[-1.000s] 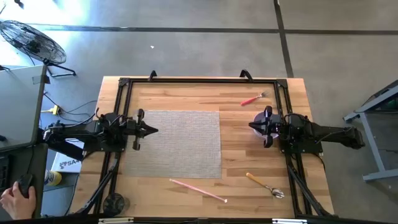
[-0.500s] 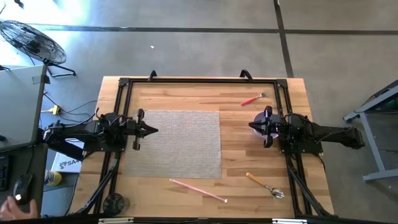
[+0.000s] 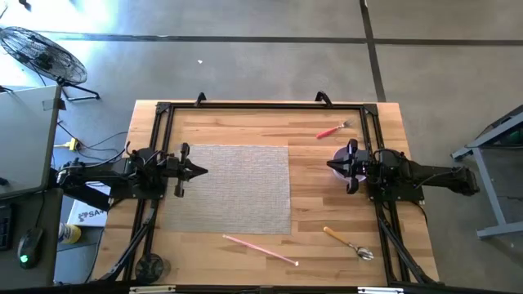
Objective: Pick & Place Utensil
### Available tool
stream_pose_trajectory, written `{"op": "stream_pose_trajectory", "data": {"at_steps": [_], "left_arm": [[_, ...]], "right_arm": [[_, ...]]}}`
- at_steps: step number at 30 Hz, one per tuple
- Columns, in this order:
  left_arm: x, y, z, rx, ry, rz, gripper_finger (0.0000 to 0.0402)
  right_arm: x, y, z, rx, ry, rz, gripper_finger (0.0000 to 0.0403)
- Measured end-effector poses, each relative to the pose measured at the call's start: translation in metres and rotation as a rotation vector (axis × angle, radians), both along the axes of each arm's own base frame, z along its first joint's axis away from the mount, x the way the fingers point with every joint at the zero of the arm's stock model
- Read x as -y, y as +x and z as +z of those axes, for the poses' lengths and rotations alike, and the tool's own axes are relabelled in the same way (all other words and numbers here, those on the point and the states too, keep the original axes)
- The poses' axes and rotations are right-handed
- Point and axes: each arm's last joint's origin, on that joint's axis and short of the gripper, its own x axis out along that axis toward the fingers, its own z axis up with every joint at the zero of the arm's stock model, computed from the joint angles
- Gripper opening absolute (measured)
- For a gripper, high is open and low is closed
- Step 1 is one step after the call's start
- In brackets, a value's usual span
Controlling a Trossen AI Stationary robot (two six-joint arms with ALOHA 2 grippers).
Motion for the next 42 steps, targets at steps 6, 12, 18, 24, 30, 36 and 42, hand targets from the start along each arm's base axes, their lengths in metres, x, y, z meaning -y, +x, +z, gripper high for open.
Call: {"op": "stream_pose_trajectory", "data": {"at_steps": [6,12,18,24,30,36,42], "left_arm": [[0.0,0.0,0.0,0.0,0.0,0.0,0.0001],[0.0,0.0,0.0,0.0,0.0,0.0,0.0001],[0.0,0.0,0.0,0.0,0.0,0.0,0.0001],[0.0,0.0,0.0,0.0,0.0,0.0,0.0001],[0.0,0.0,0.0,0.0,0.0,0.001,0.0001],[0.0,0.0,0.0,0.0,0.0,0.001,0.0001],[0.0,0.0,0.0,0.0,0.0,0.002,0.0001]], "right_arm": [[0.0,0.0,0.0,0.0,0.0,0.0,0.0016],[0.0,0.0,0.002,0.015,-0.084,-0.002,0.0016],[0.0,0.0,0.006,0.054,-0.085,-0.003,0.0016],[0.0,-0.001,0.016,0.158,-0.096,-0.007,0.0016],[0.001,-0.004,0.029,0.292,-0.126,-0.06,0.0016],[0.002,-0.01,0.043,0.437,-0.129,-0.117,0.0016],[0.003,0.0,0.034,0.35,0.012,-0.179,0.0016]]}}
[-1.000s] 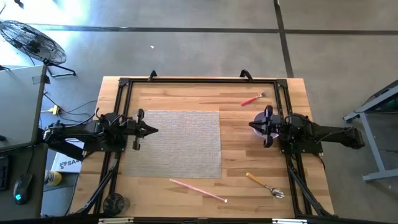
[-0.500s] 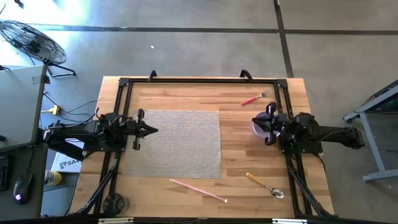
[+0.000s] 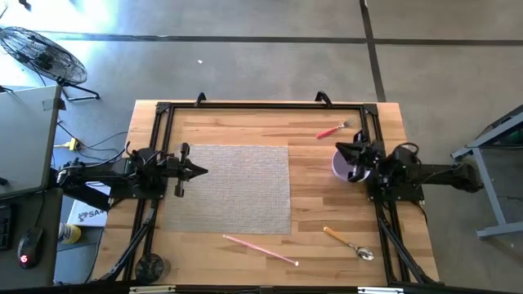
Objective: Pick & Place Utensil
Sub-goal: Put the purple bowl on the center of the brown placemat
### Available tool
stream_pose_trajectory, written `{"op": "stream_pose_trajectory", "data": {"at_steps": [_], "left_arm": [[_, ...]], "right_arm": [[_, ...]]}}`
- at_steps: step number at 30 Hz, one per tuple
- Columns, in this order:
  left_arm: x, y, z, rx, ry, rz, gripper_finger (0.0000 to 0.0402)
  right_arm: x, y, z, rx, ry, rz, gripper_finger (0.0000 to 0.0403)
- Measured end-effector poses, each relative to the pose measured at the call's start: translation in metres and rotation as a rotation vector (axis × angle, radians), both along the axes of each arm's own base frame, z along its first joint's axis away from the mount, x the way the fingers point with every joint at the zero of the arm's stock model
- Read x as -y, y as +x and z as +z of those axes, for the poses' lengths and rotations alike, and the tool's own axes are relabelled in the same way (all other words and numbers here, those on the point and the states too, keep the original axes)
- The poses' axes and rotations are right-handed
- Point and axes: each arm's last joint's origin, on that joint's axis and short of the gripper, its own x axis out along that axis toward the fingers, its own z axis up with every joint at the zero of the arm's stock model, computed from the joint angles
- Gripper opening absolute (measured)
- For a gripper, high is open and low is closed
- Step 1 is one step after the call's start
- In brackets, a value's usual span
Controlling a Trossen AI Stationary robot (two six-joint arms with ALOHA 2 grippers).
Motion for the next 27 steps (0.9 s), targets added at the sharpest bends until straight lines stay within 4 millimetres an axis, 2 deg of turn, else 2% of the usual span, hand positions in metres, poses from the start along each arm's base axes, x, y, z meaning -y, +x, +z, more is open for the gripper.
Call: {"op": "stream_pose_trajectory", "data": {"at_steps": [5,9,19,27], "left_arm": [[0.0,0.0,0.0,0.0,0.0,0.0,0.0001],[0.0,0.0,0.0,0.0,0.0,0.0,0.0001],[0.0,0.0,0.0,0.0,0.0,0.001,0.0001],[0.0,0.0,0.0,0.0,0.0,0.001,0.0001]], "right_arm": [[0.0,0.014,-0.01,-0.122,0.114,-0.101,0.0016],[0.0,0.028,-0.003,-0.223,0.197,-0.153,0.0016],[0.0,0.07,0.046,-0.646,0.44,-0.302,0.0016],[0.0,0.082,0.078,-1.084,0.756,-0.438,0.0018]]}}
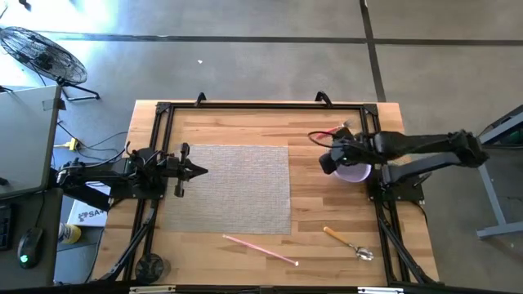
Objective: Pick & Place Utensil
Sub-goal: Put the purple bowl on the center of the brown placemat
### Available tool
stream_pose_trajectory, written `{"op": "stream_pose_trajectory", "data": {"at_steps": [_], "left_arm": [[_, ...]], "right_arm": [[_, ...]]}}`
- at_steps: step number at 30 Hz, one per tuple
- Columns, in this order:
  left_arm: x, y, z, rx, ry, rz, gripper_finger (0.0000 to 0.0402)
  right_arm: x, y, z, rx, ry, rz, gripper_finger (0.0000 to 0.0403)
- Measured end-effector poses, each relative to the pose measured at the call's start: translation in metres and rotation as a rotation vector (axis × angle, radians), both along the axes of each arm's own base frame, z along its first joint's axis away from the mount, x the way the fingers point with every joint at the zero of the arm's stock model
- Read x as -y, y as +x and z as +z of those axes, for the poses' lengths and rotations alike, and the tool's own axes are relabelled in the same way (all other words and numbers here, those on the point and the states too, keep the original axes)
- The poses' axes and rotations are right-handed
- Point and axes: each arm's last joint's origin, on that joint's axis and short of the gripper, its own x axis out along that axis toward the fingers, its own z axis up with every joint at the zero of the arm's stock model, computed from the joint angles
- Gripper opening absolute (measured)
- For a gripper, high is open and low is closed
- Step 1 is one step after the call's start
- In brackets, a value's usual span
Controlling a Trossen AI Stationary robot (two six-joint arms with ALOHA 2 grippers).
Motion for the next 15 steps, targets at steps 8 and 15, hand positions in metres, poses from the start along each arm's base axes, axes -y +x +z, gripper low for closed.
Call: {"op": "stream_pose_trajectory", "data": {"at_steps": [8,15], "left_arm": [[0.0,0.0,0.0,0.0,0.0,0.001,0.0001],[0.0,0.0,0.0,0.0,0.0,0.0,0.0001]], "right_arm": [[0.007,0.017,-0.007,-0.173,0.204,-0.015,0.0088],[0.021,0.014,-0.04,-0.271,0.281,-0.201,0.0174]]}}
